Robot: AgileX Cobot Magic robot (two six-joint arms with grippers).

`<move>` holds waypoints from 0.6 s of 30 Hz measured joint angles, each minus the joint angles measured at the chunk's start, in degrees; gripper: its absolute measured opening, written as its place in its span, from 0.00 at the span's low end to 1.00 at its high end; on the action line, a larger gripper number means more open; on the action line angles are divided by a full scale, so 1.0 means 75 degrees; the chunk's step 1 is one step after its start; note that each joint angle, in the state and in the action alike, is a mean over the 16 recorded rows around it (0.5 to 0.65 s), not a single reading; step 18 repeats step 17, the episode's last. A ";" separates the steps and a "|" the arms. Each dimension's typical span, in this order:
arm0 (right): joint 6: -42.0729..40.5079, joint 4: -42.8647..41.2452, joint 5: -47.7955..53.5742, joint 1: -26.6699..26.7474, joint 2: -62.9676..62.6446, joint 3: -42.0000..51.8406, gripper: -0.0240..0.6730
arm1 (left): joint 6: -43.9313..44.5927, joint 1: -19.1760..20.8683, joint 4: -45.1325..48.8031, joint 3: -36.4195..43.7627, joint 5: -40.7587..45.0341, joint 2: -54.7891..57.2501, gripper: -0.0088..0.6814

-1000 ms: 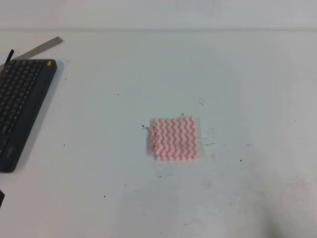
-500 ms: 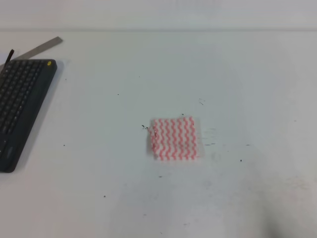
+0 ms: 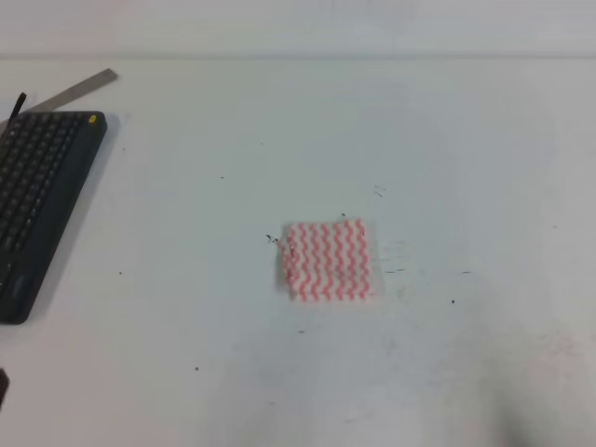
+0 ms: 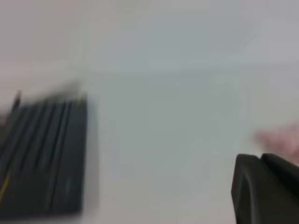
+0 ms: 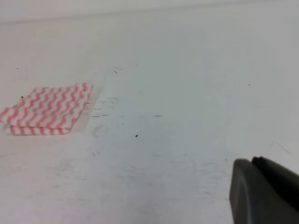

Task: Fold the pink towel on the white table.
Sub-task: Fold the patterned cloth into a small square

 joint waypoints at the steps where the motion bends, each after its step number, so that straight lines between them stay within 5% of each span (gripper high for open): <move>1: 0.0001 0.0002 -0.0002 0.0000 0.0000 -0.0008 0.03 | -0.0720 0.0193 0.0721 -0.0005 0.0271 -0.0028 0.01; 8: 0.0001 0.0010 -0.0023 0.0000 0.0000 0.0000 0.03 | -0.4238 0.1290 0.4245 -0.0010 0.1885 -0.0200 0.01; 18: 0.0002 0.0019 -0.0041 0.0000 0.0000 0.0012 0.03 | -0.4421 0.1554 0.4631 -0.0016 0.2208 -0.0307 0.01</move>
